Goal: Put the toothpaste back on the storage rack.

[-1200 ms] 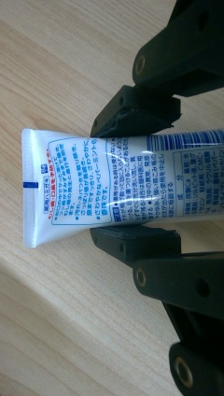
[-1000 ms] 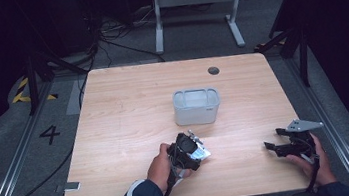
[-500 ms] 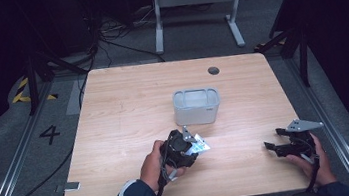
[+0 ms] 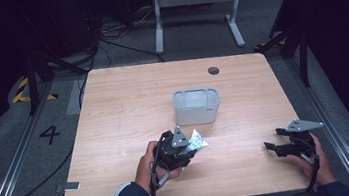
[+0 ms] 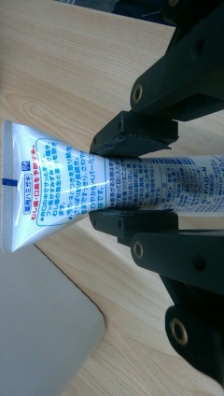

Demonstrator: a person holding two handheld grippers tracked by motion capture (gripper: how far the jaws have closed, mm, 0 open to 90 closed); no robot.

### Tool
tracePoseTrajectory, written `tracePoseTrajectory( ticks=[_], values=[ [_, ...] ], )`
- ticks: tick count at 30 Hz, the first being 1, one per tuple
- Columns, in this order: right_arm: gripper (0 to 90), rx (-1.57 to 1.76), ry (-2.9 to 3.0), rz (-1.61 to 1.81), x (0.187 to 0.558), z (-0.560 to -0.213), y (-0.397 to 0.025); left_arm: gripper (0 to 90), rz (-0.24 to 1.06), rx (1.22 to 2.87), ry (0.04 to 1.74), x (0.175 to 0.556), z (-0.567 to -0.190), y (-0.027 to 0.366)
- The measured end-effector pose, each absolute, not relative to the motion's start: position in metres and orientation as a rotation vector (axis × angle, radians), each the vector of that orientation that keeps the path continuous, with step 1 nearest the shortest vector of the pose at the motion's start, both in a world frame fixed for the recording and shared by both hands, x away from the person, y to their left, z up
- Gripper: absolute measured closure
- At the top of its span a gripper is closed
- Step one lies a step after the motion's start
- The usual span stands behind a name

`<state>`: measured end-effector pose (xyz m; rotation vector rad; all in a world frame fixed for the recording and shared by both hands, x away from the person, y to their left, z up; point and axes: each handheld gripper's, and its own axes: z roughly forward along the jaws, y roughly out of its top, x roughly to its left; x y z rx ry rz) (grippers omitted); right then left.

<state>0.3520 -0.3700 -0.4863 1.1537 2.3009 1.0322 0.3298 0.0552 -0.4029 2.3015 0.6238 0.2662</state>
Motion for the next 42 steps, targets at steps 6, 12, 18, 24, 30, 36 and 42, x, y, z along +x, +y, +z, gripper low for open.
tracePoseTrajectory(
  ticks=[6, 12, 18, 24, 30, 36, 42],
  values=[
    [23.2, 1.154, 2.301, 1.032, 0.352, -0.486, -0.37, 66.6, 0.287, 2.277, 0.596, 0.325, -0.402, 0.056],
    [23.2, 1.154, 2.301, 1.032, 0.352, -0.486, -0.37, 67.6, 0.272, 2.222, 0.583, 0.323, -0.401, 0.066],
    [23.3, 1.153, 2.301, 1.032, 0.352, -0.486, -0.37, 68.4, 0.307, 2.168, 0.561, 0.321, -0.396, 0.071],
    [23.4, 1.153, 2.3, 1.032, 0.352, -0.486, -0.37, 68.8, 0.342, 2.119, 0.531, 0.317, -0.392, 0.073],
    [23.4, 1.154, 2.301, 1.033, 0.352, -0.486, -0.37, 69.0, 0.355, 2.087, 0.523, 0.318, -0.385, 0.076],
    [23.4, 1.153, 2.301, 1.033, 0.352, -0.486, -0.37, 69.2, 0.354, 2.064, 0.521, 0.32, -0.378, 0.078],
    [23.4, 1.154, 2.301, 1.034, 0.352, -0.486, -0.37, 69.2, 0.358, 2.027, 0.521, 0.322, -0.367, 0.081]
  ],
)
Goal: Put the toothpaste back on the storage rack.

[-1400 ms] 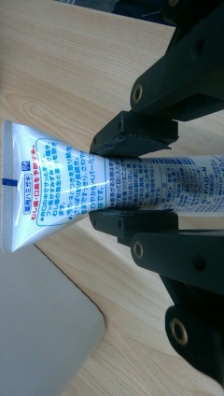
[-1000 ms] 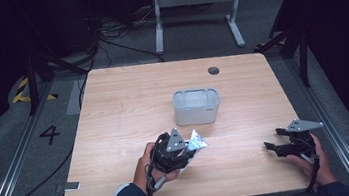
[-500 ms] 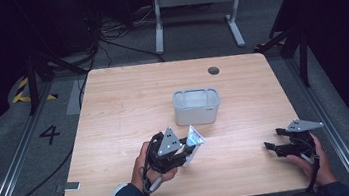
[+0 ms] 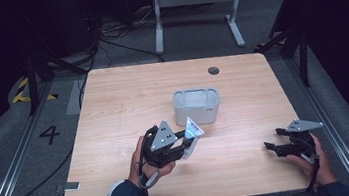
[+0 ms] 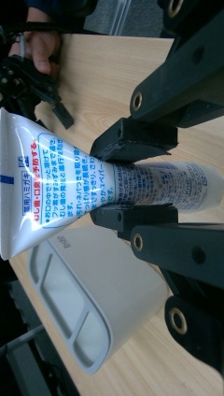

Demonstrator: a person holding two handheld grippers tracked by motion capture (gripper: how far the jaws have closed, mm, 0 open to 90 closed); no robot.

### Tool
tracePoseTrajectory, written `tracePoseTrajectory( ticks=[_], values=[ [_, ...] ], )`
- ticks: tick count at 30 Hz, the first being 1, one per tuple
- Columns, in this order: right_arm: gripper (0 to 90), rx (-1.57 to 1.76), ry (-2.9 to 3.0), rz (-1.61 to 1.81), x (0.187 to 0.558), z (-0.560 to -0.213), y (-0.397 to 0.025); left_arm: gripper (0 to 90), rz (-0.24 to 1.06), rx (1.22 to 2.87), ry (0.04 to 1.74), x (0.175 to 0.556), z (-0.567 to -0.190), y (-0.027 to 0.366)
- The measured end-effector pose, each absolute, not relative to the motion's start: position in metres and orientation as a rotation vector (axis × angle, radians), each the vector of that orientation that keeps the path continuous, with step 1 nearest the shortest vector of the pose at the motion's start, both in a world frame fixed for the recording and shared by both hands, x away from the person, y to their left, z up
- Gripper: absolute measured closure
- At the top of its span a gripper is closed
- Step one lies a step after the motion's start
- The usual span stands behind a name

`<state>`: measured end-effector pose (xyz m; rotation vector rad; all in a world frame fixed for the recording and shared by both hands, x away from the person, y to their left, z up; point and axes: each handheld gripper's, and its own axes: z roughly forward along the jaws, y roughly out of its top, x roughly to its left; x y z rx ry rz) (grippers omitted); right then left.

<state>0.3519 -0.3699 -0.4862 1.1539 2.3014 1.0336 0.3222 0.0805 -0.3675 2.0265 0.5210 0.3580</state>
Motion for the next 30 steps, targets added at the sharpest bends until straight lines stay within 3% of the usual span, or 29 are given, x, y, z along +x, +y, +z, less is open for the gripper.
tracePoseTrajectory(
  ticks=[30],
  values=[
    [23.6, 1.155, 2.3, 1.036, 0.352, -0.486, -0.37, 69.2, 0.386, 1.902, 0.49, 0.364, -0.32, 0.077]
  ],
)
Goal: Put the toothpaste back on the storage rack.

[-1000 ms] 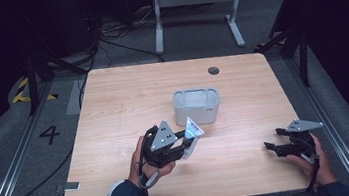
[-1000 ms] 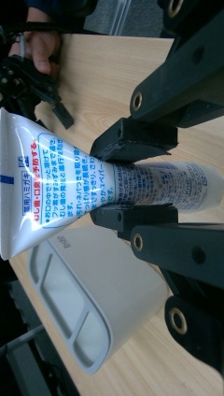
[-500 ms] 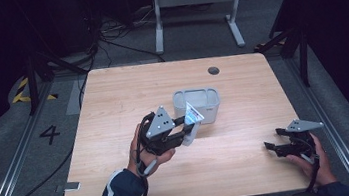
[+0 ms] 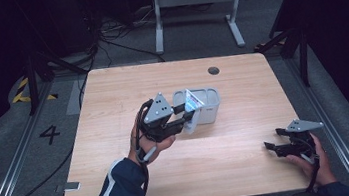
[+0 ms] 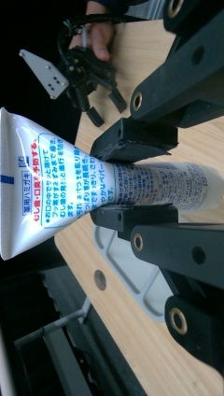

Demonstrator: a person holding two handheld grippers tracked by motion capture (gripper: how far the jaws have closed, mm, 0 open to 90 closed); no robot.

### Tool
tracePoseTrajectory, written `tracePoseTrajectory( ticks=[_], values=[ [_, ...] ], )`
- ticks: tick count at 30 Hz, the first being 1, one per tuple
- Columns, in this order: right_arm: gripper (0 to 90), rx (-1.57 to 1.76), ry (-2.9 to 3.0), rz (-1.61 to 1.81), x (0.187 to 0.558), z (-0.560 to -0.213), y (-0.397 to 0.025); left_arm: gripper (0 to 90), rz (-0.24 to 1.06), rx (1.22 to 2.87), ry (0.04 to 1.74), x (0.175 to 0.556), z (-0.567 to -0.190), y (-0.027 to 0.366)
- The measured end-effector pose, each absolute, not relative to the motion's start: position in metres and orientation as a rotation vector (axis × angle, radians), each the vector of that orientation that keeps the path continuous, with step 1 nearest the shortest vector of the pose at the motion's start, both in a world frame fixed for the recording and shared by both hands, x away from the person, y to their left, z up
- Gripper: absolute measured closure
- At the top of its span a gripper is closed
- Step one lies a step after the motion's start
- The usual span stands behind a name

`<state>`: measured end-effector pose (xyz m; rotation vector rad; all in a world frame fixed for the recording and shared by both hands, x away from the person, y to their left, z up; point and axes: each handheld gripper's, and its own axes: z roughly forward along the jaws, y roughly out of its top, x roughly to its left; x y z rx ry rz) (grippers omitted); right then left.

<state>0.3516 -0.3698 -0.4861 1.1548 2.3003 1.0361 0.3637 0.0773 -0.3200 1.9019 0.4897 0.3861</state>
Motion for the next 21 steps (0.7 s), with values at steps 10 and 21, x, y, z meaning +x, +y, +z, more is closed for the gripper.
tracePoseTrajectory(
  ticks=[10, 21],
  values=[
    [23.9, 1.15, 2.301, 1.035, 0.352, -0.486, -0.37, 69.2, 0.407, 1.885, 0.497, 0.384, -0.309, 0.065],
    [24.0, 1.148, 2.304, 1.035, 0.351, -0.486, -0.37, 69.2, 0.414, 1.862, 0.54, 0.409, -0.308, 0.052]
  ],
)
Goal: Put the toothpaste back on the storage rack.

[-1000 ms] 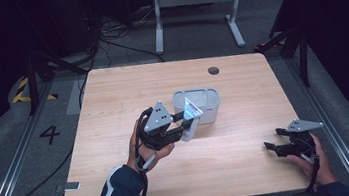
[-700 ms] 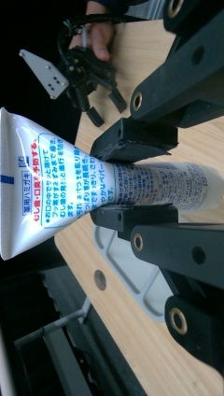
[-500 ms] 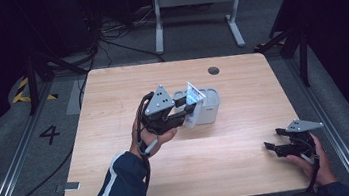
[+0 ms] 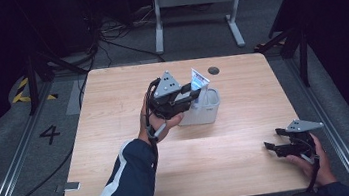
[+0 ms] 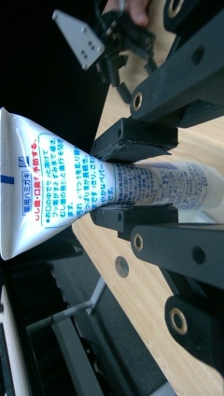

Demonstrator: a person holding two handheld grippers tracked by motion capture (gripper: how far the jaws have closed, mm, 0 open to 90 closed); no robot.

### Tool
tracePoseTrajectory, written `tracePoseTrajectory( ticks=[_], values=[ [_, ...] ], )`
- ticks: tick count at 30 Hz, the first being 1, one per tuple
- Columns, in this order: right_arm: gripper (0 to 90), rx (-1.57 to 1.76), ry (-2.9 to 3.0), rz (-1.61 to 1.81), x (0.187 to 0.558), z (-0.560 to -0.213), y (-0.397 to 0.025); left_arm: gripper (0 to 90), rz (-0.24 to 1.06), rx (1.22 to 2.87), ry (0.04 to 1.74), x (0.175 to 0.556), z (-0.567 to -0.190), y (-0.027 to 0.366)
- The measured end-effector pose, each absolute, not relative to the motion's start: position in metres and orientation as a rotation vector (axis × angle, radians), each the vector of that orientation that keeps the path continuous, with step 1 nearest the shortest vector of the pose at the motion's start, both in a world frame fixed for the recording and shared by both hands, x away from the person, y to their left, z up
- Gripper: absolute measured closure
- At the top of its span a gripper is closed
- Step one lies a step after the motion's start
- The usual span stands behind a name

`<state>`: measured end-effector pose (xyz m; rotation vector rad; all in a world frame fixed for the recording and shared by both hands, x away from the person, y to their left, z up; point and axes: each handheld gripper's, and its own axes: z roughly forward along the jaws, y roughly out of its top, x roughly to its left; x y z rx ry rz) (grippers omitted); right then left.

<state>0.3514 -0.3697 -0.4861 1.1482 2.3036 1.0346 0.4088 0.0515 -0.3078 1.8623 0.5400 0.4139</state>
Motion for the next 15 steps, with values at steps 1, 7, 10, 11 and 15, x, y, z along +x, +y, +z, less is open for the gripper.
tracePoseTrajectory(
  ticks=[1, 7, 10, 11, 15],
  values=[
    [24.0, 1.148, 2.303, 1.034, 0.351, -0.486, -0.37, 69.2, 0.422, 1.868, 0.534, 0.412, -0.308, 0.05],
    [24.0, 1.149, 2.303, 1.036, 0.351, -0.486, -0.37, 69.2, 0.429, 1.863, 0.549, 0.423, -0.311, 0.043],
    [24.0, 1.144, 2.302, 1.035, 0.351, -0.486, -0.369, 69.2, 0.428, 1.863, 0.551, 0.427, -0.312, 0.04],
    [24.1, 1.143, 2.303, 1.034, 0.351, -0.486, -0.37, 69.2, 0.439, 1.863, 0.554, 0.43, -0.312, 0.039],
    [24.1, 1.142, 2.304, 1.035, 0.351, -0.486, -0.37, 69.1, 0.439, 1.857, 0.555, 0.433, -0.312, 0.039]
  ],
)
